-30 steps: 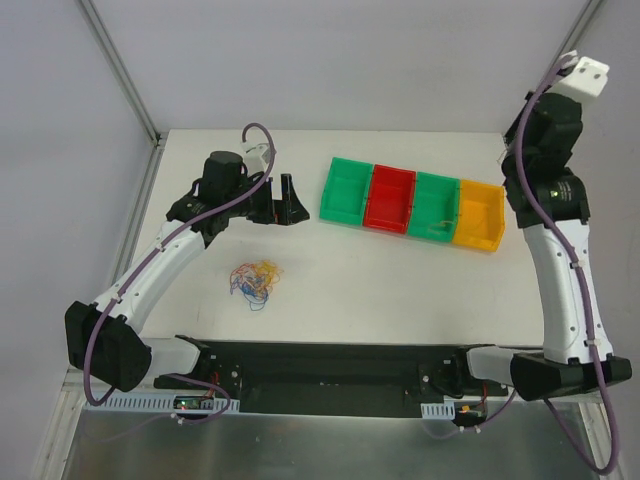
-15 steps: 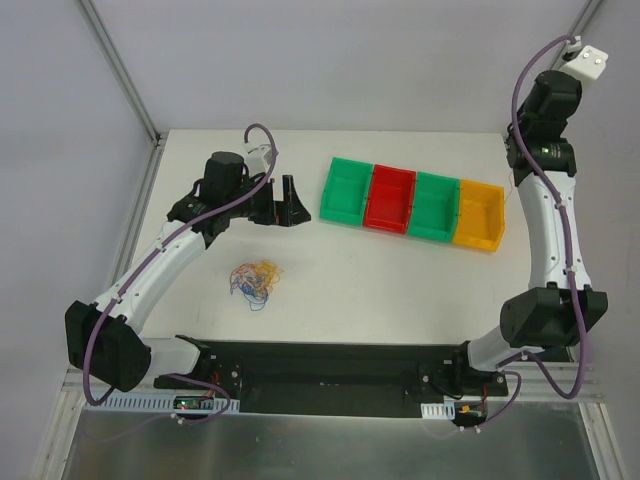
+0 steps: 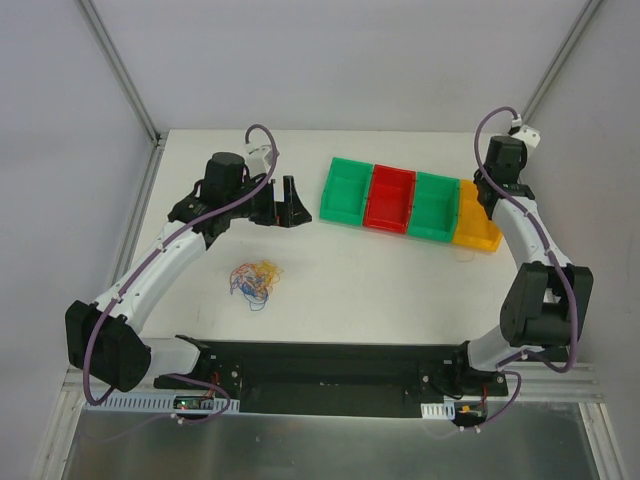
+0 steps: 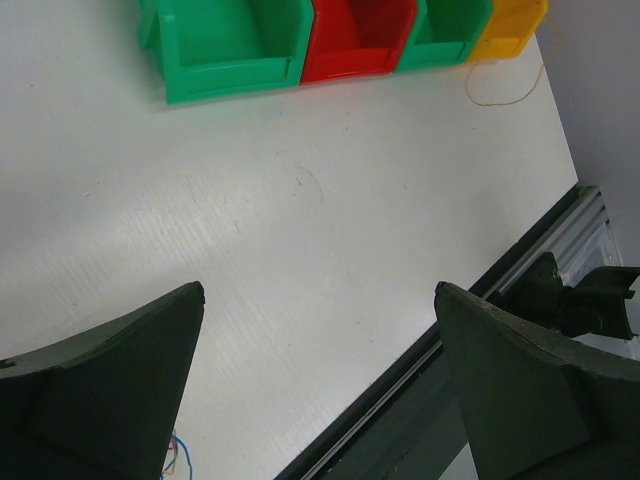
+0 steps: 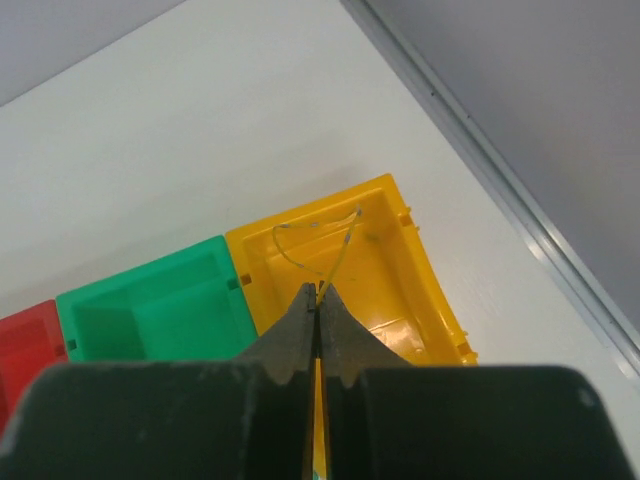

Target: Untangle the cables

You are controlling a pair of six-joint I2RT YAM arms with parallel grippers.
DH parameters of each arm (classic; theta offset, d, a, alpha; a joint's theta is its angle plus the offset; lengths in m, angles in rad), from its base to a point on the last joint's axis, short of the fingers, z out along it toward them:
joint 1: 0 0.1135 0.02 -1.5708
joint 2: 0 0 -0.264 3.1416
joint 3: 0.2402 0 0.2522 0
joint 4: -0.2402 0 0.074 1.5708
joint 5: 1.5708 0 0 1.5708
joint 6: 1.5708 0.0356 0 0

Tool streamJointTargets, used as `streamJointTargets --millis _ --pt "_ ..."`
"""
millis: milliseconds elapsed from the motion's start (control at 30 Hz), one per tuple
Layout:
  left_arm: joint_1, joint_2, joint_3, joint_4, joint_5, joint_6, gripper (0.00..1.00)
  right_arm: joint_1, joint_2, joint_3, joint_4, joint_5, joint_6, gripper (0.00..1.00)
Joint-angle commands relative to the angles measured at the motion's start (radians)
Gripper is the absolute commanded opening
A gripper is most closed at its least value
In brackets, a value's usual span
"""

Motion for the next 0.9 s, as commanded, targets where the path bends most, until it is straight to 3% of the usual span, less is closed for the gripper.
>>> streamJointTargets --millis 0,300,567,667,867 --pt "-0.011 -0.024 -0.007 0.035 0.002 0.005 0.98 -0.021 0.019 -0.019 0.004 -0.106 0.058 0.0" --pt "-0.013 -0.023 -0.004 0.038 0.037 -0.01 0.98 -0.12 0.155 0.125 -0.243 -0.336 0.098 0.0" --pt "-0.014 -0.026 -0.009 0.045 0.034 -0.012 0.98 -0.129 0.1 0.231 -0.191 -0.343 0.029 0.0" --pt "-0.016 -0.028 -0.009 0.045 0.038 -0.01 0.98 -0.129 0.092 0.23 -0.037 -0.334 -0.046 0.0" --pt "-0.017 -0.04 -0.013 0.054 0.04 -0.003 0.98 -0.163 0.109 0.083 0.466 -0.415 -0.108 0.0"
